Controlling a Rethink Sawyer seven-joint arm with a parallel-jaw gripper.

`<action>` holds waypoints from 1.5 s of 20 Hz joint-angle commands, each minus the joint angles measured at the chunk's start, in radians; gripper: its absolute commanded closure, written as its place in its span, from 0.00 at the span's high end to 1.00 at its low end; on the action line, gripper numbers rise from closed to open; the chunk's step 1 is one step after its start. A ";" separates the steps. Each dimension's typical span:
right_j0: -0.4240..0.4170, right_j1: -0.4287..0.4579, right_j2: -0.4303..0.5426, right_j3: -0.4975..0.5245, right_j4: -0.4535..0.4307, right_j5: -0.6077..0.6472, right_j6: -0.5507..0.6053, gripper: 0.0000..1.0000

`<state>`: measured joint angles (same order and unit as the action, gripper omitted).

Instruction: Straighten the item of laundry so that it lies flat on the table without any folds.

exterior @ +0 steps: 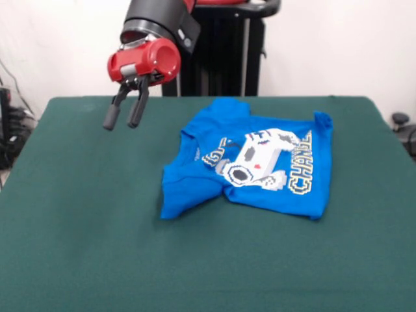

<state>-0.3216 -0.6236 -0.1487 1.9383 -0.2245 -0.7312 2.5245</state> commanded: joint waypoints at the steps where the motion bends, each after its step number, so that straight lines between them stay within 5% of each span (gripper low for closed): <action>1: 0.040 0.011 0.164 -0.050 0.087 0.149 0.170 1.00; 18: 0.025 0.100 0.301 -0.110 0.139 0.171 0.191 1.00; 30: -0.089 0.261 0.500 -0.090 0.107 0.126 0.296 1.00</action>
<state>-0.4006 -0.5031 0.1624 1.8613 -0.1389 -0.6779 2.5245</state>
